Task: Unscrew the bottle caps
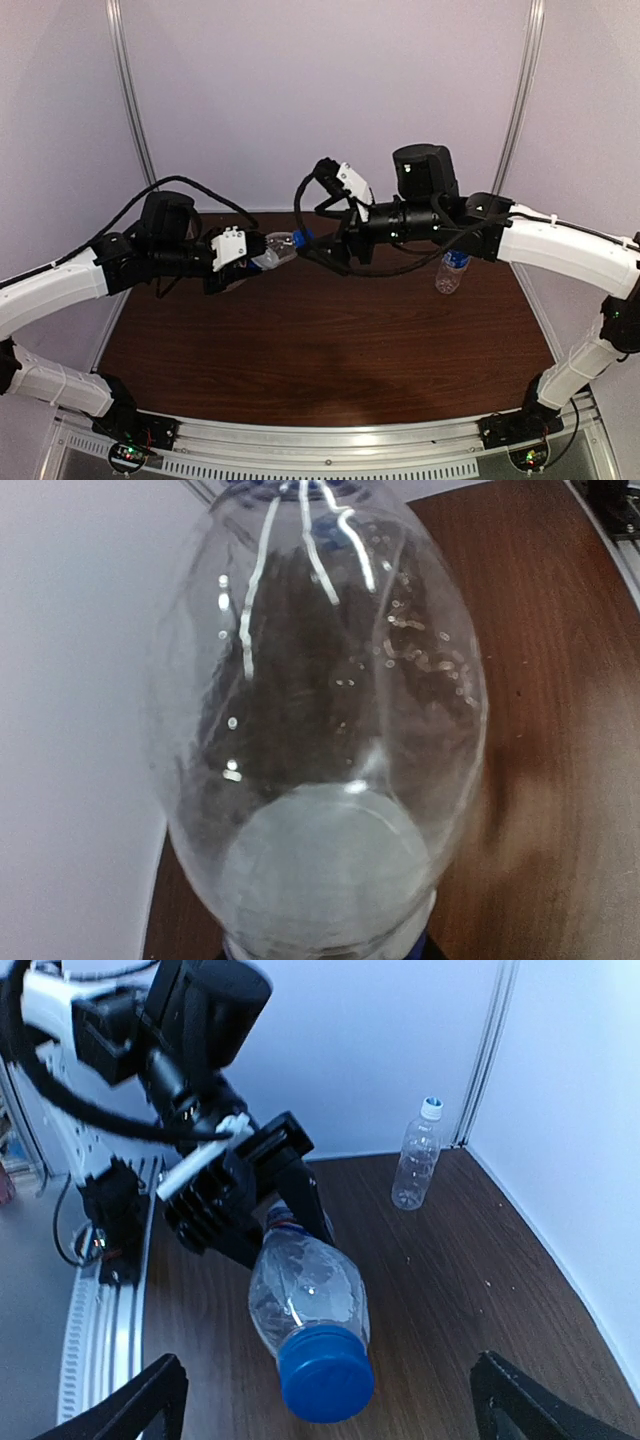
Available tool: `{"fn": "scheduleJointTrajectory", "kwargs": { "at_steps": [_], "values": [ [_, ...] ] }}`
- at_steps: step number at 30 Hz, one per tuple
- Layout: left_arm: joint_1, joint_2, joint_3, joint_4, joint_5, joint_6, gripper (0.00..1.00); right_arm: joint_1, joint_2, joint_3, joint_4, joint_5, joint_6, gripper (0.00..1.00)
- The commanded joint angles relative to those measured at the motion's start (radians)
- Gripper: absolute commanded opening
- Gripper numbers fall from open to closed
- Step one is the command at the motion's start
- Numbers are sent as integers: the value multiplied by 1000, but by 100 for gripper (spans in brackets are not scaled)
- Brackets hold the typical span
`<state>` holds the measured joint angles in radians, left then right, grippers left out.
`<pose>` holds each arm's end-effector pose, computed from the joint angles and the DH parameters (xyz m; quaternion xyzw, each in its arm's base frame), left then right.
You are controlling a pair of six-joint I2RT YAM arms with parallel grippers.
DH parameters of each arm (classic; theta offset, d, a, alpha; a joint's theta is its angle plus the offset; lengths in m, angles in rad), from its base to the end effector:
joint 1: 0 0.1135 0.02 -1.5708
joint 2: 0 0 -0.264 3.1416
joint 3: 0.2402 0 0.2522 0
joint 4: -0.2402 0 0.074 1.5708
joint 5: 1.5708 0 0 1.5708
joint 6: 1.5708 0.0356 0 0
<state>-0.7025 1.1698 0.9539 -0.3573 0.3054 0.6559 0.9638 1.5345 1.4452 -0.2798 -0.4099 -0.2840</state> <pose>0.1914 -0.1760 0.3041 0.6018 0.6296 -0.1446 0.4696 0.1933 0.3031 0.3768 -0.5652 0.5882 0.3428 0.4659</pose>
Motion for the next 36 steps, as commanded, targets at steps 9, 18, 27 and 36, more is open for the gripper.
{"fn": "scheduleJointTrajectory", "kwargs": {
  "at_steps": [9, 18, 27, 36],
  "values": [
    [-1, -28, -114, 465, -374, 180, 15, -123, 40, -10, 291, -20, 895, 79],
    [-2, -30, -129, 481, -369, 201, 16, -105, 106, 65, 245, -93, 879, 65],
    [-2, -22, -124, 475, -371, 205, 18, -97, 127, 58, 287, -113, 915, 55],
    [-2, -16, -121, 474, -359, 217, 19, -96, 119, 39, 261, -102, 907, 29]
  ]
}}
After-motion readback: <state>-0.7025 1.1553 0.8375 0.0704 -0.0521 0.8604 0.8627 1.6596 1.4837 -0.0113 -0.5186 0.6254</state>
